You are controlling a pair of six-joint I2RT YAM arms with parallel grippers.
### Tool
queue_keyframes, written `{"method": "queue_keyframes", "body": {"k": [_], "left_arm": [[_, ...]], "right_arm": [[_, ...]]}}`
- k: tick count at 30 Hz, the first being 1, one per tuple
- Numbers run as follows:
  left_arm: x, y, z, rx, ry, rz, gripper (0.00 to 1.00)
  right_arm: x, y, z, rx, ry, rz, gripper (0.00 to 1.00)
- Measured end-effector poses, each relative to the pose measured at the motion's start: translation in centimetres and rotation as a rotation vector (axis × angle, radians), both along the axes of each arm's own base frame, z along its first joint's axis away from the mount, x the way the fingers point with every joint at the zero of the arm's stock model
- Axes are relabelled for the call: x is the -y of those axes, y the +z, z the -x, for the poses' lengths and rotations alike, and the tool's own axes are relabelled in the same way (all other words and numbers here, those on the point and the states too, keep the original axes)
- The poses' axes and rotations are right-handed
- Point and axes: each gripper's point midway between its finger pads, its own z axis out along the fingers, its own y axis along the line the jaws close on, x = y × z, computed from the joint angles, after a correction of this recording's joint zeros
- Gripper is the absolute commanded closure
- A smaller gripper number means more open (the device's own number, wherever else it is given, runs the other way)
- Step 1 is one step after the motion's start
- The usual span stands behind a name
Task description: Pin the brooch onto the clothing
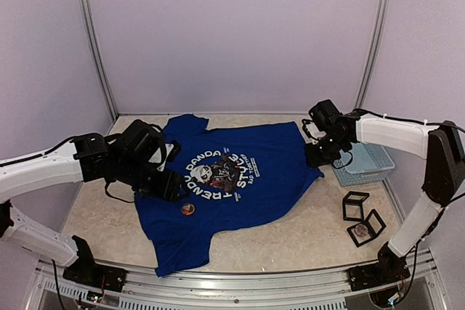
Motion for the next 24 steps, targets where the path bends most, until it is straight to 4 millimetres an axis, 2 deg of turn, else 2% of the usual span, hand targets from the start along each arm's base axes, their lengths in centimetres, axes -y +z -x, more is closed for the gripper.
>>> {"method": "queue_keyframes", "body": {"k": [2,3,5,7,10,14,16,18,21,24], "left_arm": [[-1.6,-0.1,-5.5,0.074,0.137,0.006,0.37],[-2.5,-0.8,-7.6,0.092,0.194,-0.007,0.4],[-4.2,-2.6,-10.6,0.108,0.282,-0.038,0.44],[-5.7,-4.6,-12.8,0.111,0.352,-0.073,0.46],[-8.0,-7.5,-14.6,0.108,0.434,-0.109,0.47],[-11.1,-11.2,-15.0,0.076,0.52,-0.153,0.48],[-12.1,-12.7,-15.1,0.057,0.548,-0.171,0.48],[-12.5,-13.8,-15.0,0.045,0.561,-0.184,0.48],[-12.2,-13.8,-16.1,0.078,0.581,-0.162,0.48],[-12.1,-13.8,-17.2,0.113,0.605,-0.134,0.47]], "right_arm": [[-1.0,1.3,-2.5,0.057,-0.001,-0.01,0.66],[-1.2,1.4,-3.3,0.071,-0.005,-0.005,0.66],[-1.2,1.0,-4.3,0.077,-0.014,0.02,0.65],[-0.8,-0.1,-4.5,0.059,-0.021,0.054,0.69],[-0.6,-1.0,-4.2,0.042,-0.021,0.071,0.76],[-2.1,-1.2,-4.6,0.054,0.008,0.033,0.81],[-3.4,-2.3,-4.9,0.045,0.039,0.017,0.83],[-4.8,-4.3,-4.5,0.009,0.082,0.01,0.85],[-7.0,-7.0,-2.9,-0.048,0.163,0.014,0.85],[-9.8,-7.6,-1.0,-0.056,0.256,0.025,0.8]]}}
